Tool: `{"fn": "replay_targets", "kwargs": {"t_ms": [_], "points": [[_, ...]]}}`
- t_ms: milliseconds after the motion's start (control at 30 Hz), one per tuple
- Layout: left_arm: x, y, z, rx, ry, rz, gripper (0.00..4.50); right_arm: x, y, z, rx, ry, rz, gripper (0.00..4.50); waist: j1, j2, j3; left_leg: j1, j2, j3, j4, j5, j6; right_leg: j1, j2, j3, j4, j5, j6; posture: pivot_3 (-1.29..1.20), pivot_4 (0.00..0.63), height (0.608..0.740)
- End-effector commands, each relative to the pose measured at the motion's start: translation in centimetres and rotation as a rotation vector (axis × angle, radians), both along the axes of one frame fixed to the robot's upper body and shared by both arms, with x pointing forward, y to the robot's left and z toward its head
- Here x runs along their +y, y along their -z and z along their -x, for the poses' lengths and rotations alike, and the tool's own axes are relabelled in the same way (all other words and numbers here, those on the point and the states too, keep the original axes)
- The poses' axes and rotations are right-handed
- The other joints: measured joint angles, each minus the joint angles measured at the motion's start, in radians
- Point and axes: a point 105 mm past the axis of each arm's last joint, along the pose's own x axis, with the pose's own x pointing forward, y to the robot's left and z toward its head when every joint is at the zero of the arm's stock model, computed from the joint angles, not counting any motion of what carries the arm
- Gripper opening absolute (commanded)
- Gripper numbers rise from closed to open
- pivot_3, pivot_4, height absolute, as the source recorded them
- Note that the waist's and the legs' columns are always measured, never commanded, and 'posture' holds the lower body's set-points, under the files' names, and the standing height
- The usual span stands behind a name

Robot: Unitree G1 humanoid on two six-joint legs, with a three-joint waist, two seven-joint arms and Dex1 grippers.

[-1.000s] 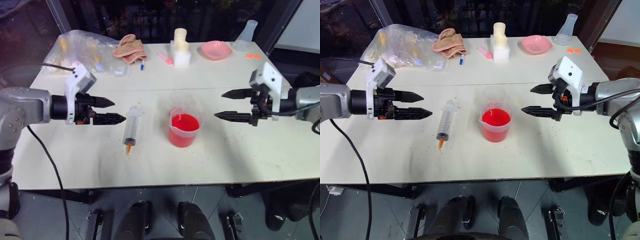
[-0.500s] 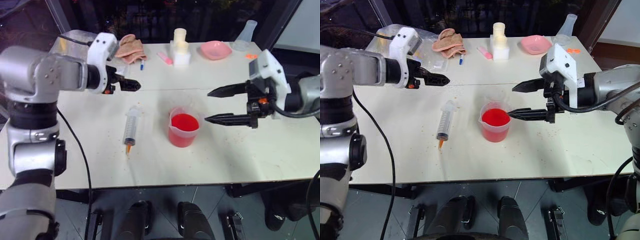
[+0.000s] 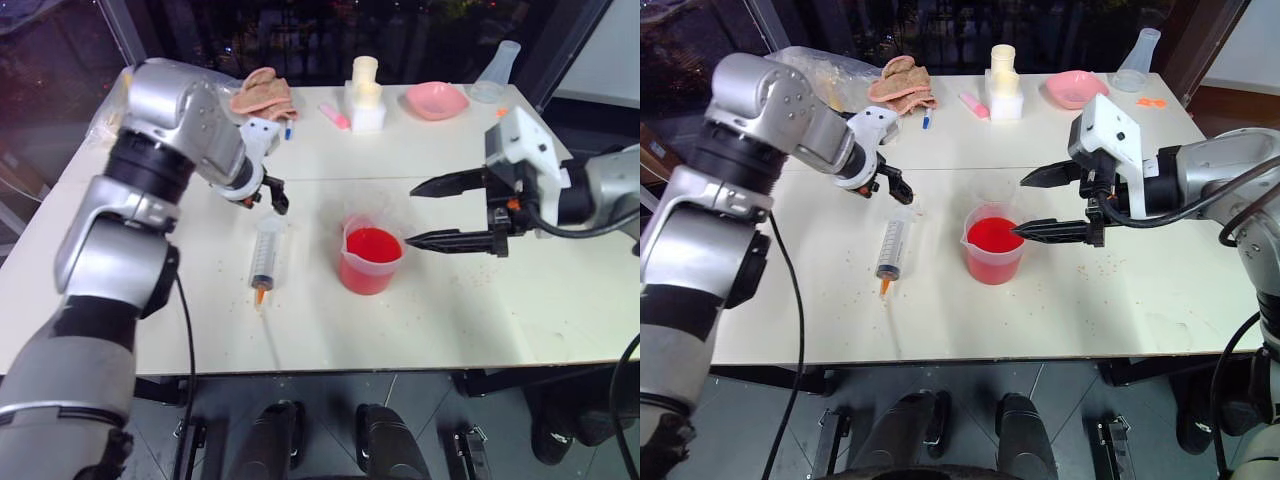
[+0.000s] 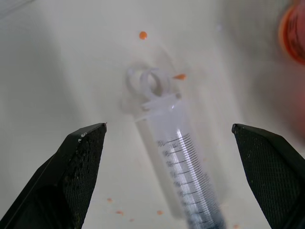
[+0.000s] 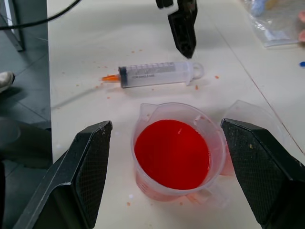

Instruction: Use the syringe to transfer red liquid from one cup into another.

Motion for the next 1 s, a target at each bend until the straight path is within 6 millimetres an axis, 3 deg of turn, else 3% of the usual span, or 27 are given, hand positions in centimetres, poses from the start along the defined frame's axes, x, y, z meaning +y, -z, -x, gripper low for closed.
{"fn": "replay_targets", "kwargs": {"t_ms": [33,333,733,1000], "points": [[0.3,0.7,0.2,0.079,-0.107,-0.028,4.46,-0.1,-1.4,-0.2,-0.055,0.006,-0.01,3.81,-0.001,0.0,0.0,0.0,0.0,0.0,0.0,0.0,0.0,0.0,0.0,0.0,0.0,0.0,0.0,0.0,0.15,0.74],[0.5,3.9,0.8,0.194,-0.208,-0.082,4.46,0.3,-2.3,0.2,-0.047,-0.01,-0.024,3.81,0.001,0.0,0.0,0.0,0.0,0.0,0.0,0.0,-0.001,-0.001,-0.001,0.0,0.001,0.0,0.0,0.0,0.15,0.74],[0.3,6.8,0.3,0.166,-0.322,-0.067,4.46,-0.1,-2.0,0.7,-0.031,0.003,0.02,3.81,0.001,-0.001,0.0,-0.001,0.0,0.0,0.0,0.001,-0.003,-0.001,-0.002,0.0,0.001,0.0,0.0,0.0,0.15,0.74],[-0.5,7.1,-0.1,0.128,-0.375,-0.008,2.16,-0.6,-2.2,0.7,-0.041,0.041,0.028,3.81,0.002,-0.001,0.0,-0.001,-0.001,0.0,0.0,0.001,-0.003,-0.001,-0.002,0.0,0.001,0.0,0.001,0.0,0.15,0.74]]}}
